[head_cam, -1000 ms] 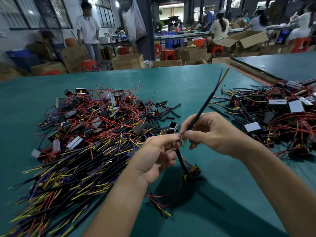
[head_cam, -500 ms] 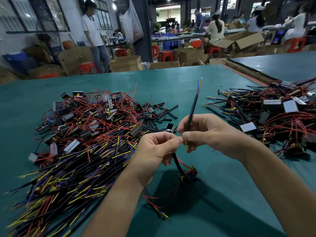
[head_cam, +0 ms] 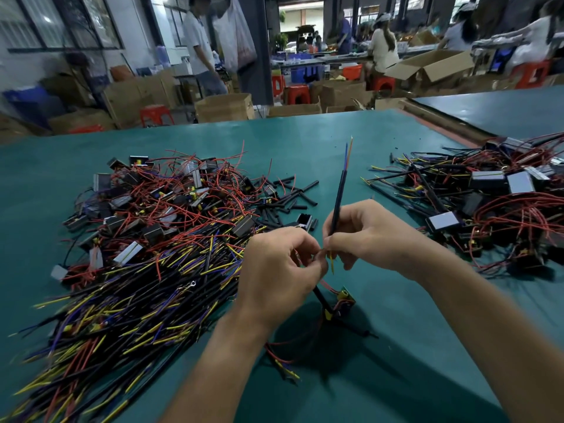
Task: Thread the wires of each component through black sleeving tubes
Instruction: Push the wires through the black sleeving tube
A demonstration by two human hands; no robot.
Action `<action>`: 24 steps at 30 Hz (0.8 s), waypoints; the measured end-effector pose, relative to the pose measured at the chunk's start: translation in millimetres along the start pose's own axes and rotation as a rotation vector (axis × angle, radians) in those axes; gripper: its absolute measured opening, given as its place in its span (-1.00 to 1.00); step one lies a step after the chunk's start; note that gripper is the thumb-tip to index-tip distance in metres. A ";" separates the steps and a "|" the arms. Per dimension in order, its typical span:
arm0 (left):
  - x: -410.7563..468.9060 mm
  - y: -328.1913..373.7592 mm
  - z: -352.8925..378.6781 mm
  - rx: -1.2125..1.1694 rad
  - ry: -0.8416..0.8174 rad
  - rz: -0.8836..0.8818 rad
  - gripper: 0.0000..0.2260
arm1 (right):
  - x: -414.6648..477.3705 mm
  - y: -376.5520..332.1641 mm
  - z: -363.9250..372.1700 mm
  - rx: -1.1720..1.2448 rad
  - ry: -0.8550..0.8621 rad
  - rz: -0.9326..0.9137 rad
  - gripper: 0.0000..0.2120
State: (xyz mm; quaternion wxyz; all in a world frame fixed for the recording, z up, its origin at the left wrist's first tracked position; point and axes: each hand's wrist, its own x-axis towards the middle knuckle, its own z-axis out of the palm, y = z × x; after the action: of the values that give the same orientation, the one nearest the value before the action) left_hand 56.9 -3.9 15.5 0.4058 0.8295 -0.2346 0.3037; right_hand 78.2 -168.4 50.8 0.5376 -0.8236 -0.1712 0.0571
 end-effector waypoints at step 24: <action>-1.3 -2.1 3.4 -0.028 0.076 -0.057 -0.88 | 0.0 -2.1 4.5 0.106 0.090 -0.055 -0.86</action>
State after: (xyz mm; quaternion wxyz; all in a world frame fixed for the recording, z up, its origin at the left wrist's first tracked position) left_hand 58.4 -5.3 11.8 0.4345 0.8180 -0.1995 0.3198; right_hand 76.4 -163.7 50.9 0.5889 -0.7908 -0.1661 0.0139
